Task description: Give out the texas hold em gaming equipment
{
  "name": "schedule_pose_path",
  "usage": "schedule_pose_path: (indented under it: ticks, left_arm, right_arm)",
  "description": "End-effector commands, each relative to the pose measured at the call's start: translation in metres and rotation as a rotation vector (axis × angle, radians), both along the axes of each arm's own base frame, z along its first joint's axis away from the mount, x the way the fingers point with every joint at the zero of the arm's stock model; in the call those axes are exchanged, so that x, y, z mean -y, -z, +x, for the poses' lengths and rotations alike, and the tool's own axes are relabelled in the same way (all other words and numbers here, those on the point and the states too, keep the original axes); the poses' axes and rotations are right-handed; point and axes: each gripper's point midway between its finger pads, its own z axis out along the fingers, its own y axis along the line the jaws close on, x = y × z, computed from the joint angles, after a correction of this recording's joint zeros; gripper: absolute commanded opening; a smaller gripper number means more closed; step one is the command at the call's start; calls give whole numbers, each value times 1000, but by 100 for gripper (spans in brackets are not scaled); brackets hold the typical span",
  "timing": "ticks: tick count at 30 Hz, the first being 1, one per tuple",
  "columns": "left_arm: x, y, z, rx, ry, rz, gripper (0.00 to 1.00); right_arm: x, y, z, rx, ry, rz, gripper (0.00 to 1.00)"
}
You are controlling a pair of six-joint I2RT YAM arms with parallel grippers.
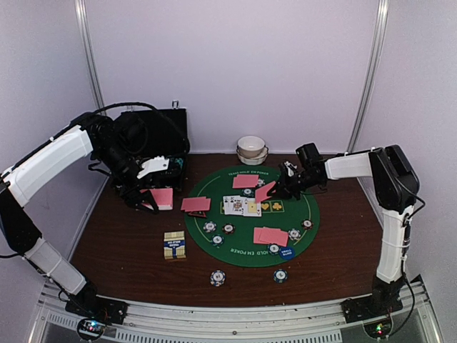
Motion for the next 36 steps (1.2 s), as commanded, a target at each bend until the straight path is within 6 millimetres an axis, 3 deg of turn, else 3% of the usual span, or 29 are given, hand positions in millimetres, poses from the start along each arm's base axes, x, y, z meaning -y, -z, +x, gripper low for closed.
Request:
schedule_pose_path:
  ticks: [1, 10, 13, 17, 23, 28, 31, 36]
  left_arm:
    - [1, -11, 0, 34, 12, -28, 16]
    - [0, -11, -2, 33, 11, -26, 16]
    - [-1, -11, -2, 37, 12, -25, 16]
    - [-1, -11, -2, 36, 13, -27, 16]
    - [0, -11, -2, 34, 13, -28, 16]
    - [0, -11, -2, 32, 12, -29, 16]
    - [0, -10, -1, 32, 12, -26, 16]
    - [1, -10, 0, 31, 9, -29, 16]
  right_arm:
    - [6, 7, 8, -24, 54, -22, 0]
    - [13, 24, 11, -50, 90, -69, 1]
    - [16, 28, 10, -55, 102, -91, 10]
    - [25, 26, 10, -42, 118, -151, 29]
    - [55, 4, 7, 25, 140, -338, 55]
    - [73, -21, 2, 96, 158, -437, 69]
    - [54, -47, -8, 163, 135, -398, 76]
    - [-30, -100, -48, 220, 43, -167, 83]
